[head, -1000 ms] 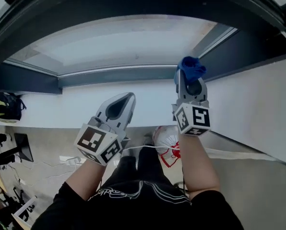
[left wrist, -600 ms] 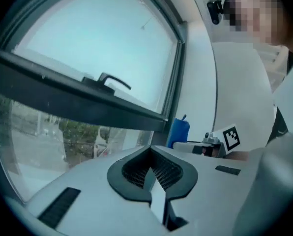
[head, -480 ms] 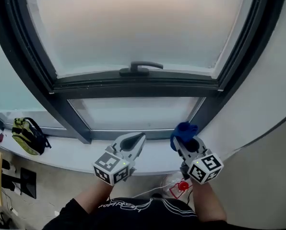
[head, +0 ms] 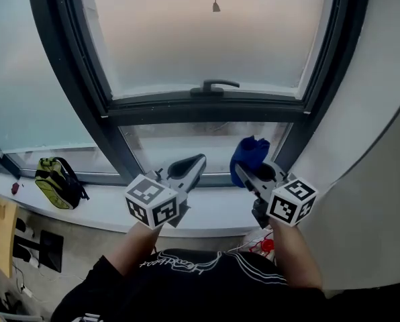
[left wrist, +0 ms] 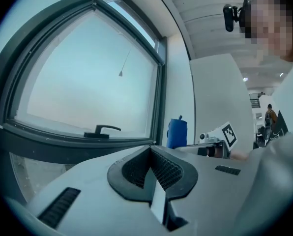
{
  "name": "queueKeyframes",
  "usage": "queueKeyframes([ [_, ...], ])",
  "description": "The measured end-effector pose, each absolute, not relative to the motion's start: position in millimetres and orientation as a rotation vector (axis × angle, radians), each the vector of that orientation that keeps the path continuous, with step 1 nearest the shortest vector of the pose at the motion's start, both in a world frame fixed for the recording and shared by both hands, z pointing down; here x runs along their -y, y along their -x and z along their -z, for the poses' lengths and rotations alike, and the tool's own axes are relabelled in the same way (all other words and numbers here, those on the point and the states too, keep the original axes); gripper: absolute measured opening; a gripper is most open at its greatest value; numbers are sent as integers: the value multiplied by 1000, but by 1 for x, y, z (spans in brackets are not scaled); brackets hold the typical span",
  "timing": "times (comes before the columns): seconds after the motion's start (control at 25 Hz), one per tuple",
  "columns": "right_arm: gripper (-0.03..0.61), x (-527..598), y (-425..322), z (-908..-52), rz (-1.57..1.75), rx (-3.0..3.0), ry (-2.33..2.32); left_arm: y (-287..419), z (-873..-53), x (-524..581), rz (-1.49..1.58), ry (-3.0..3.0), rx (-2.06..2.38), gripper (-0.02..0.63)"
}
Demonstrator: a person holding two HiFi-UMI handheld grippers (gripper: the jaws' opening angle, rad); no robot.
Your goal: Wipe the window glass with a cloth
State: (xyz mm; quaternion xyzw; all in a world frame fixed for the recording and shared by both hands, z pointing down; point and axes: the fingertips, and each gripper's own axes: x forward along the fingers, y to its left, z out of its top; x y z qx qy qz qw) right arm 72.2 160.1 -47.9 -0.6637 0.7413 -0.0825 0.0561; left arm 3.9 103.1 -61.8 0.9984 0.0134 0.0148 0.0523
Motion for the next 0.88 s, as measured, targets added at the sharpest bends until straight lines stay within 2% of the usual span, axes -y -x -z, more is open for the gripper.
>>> queueKeyframes([
  [0.28,92,-137,-44,35,265,-2309,1981,12,51,-88,-54,-3049,-21,3],
  [0.88,92,-167,-22,51,222,-2294,2039,32,66,-120,-34,-3049,-56,3],
])
